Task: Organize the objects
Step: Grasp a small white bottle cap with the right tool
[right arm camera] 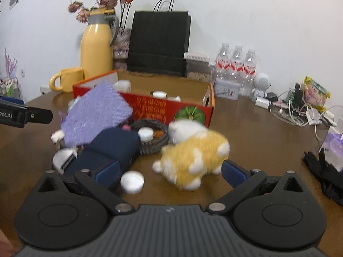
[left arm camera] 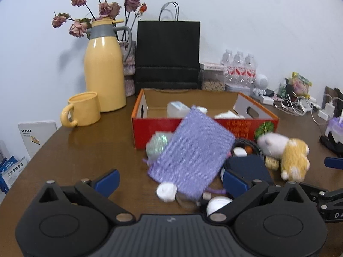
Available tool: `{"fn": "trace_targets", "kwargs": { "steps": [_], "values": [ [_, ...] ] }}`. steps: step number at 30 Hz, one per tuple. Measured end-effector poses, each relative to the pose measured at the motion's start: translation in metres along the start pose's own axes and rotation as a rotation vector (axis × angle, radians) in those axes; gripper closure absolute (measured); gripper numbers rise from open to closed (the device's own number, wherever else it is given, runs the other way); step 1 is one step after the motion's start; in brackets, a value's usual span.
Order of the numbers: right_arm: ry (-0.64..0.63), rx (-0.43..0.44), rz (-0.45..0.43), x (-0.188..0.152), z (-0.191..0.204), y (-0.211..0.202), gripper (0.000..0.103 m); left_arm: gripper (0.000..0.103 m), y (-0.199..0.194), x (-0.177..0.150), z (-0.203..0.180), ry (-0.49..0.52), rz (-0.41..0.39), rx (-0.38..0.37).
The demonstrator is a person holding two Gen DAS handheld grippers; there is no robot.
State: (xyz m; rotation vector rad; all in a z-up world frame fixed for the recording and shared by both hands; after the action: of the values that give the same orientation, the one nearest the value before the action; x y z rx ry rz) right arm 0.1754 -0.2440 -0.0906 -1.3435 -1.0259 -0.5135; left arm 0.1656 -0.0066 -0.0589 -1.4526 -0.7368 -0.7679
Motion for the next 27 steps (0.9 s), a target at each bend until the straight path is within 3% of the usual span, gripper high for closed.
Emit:
{"fn": "trace_targets", "kwargs": {
  "steps": [8,11,13,15,23,26,27],
  "values": [
    [-0.021,0.024,0.052,-0.026,0.009,0.005,0.002,0.000,0.001,-0.031,-0.006,0.020,0.048,-0.023],
    [-0.030,0.047,0.053,-0.025,0.013,0.007,0.011,0.001,0.001,-0.036,-0.009,0.032,0.054,-0.029],
    [-0.038,0.071,0.062,-0.023,0.015,0.010,0.026,0.001,0.002,-0.037,-0.011,0.046,0.057,-0.031],
    [-0.052,0.112,0.075,-0.022,0.020,0.015,0.035,0.001,0.003,-0.038,-0.012,0.047,0.061,-0.035],
    [-0.102,0.172,0.104,-0.015,0.028,0.031,0.050,0.001,0.008,-0.040,-0.008,0.031,0.077,-0.036],
    [-0.104,0.204,0.109,-0.015,0.031,0.036,0.072,0.001,0.008,-0.040,-0.009,0.030,0.078,-0.037],
    [-0.094,0.226,0.107,-0.015,0.032,0.036,0.074,0.001,0.008,-0.040,-0.009,0.030,0.077,-0.039]
  ]
}}
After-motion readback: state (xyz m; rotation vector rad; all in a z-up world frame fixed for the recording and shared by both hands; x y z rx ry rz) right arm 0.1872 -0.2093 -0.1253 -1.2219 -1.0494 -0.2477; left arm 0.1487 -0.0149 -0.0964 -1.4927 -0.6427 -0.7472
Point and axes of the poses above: each gripper's, at about its wrist camera, not at the fingertips, and y roughly the way its jaws point, z to its left, x to its top, the point moved 9 cm from there along y, roughly the way its jaws point, and after that the axes turned 4 degrees about z, right-handed, at the moved point
